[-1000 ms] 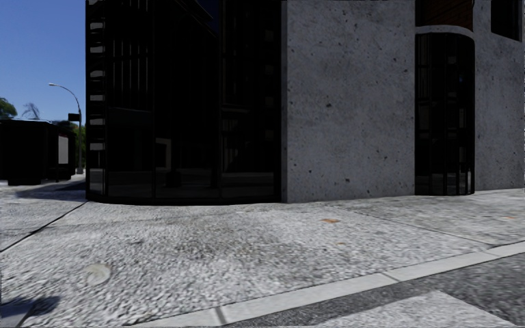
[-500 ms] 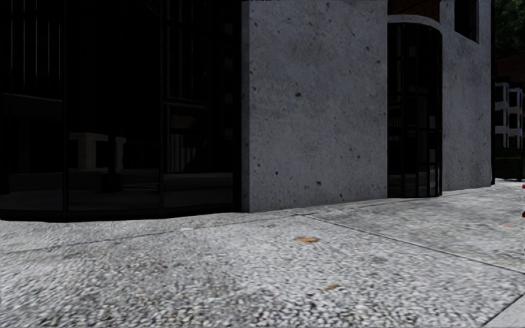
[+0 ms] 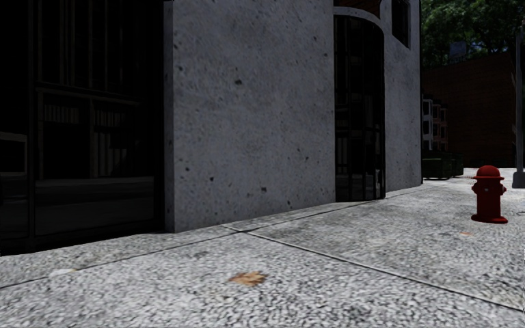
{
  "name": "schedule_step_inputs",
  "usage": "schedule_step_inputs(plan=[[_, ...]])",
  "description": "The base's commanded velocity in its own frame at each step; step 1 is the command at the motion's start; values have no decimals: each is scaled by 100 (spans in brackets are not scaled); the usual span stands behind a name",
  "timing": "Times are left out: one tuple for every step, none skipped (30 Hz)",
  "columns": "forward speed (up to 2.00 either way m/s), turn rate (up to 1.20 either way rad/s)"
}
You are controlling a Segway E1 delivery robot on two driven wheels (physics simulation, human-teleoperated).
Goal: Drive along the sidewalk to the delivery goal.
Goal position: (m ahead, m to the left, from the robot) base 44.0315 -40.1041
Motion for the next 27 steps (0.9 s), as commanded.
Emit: schedule_step_inputs(plan=[[176,-53],[176,-53],[176,-53],[176,-53],[176,-53],[176,-53],[176,-53],[176,-53],[176,-53],[176,-53],[176,-53],[176,-53],[176,-53],[176,-53],[176,-53],[176,-53],[176,-53],[176,-53],[176,-53],[176,-53],[176,-53],[176,-53],[176,-53],[176,-53],[176,-53],[176,-53],[176,-53]])
